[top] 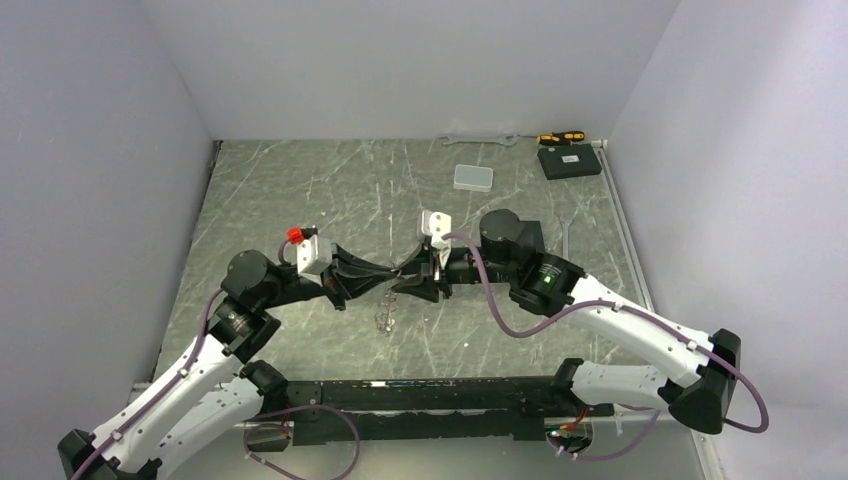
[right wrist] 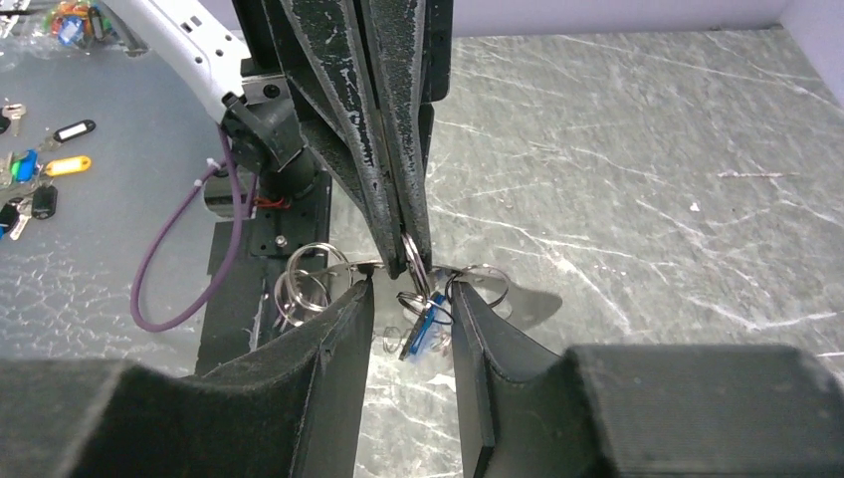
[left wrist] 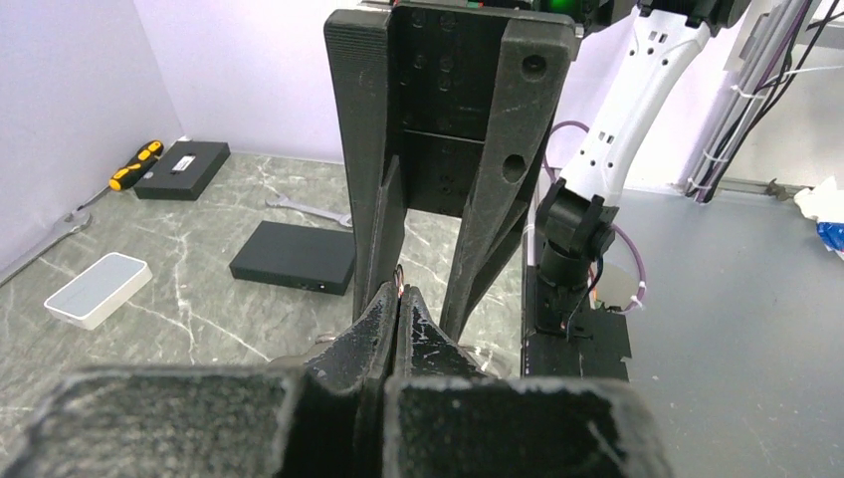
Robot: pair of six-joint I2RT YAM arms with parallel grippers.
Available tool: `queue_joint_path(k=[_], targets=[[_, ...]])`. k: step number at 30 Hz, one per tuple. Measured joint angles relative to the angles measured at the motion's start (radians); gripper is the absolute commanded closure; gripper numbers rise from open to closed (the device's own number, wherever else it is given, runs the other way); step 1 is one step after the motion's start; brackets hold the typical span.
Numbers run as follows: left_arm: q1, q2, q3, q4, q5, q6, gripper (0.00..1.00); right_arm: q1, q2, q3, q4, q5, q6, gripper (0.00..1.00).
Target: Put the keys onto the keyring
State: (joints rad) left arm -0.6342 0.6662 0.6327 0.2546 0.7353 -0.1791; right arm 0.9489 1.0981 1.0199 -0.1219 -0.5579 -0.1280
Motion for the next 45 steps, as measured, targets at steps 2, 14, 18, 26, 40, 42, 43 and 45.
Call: queue_joint_path(k=[2, 14, 18, 26, 40, 42, 43, 45], targets=[[0.000, -0.002, -0.010, 0.027, 0.000, -0.015, 1.00, 0.000, 0.006, 0.000, 0.010, -0.003, 0.003, 0.62], [0.000, 0.014, -0.126, 0.305, -0.021, -0.150, 1.00, 0.000, 0.026, 0.002, 0.038, -0.011, 0.016, 0.59], [0.000, 0.010, -0.129, 0.325, -0.035, -0.155, 1.00, 0.000, -0.006, 0.000, 0.029, -0.003, 0.016, 0.55], [0.000, 0.006, -0.129, 0.323, -0.044, -0.148, 1.00, 0.000, -0.113, -0.002, -0.004, 0.011, 0.009, 0.56], [0.000, 0.013, -0.128, 0.325, -0.041, -0.151, 1.00, 0.000, -0.108, -0.012, -0.008, 0.042, -0.004, 0.62], [0.000, 0.013, -0.128, 0.327, -0.039, -0.153, 1.00, 0.000, -0.105, -0.012, -0.006, 0.043, -0.006, 0.63], [0.000, 0.013, -0.128, 0.328, -0.036, -0.156, 1.00, 0.000, -0.103, -0.013, -0.005, 0.044, -0.007, 0.63], [0.000, 0.013, -0.128, 0.330, -0.032, -0.156, 1.00, -0.002, -0.099, -0.013, -0.001, 0.042, -0.007, 0.63]])
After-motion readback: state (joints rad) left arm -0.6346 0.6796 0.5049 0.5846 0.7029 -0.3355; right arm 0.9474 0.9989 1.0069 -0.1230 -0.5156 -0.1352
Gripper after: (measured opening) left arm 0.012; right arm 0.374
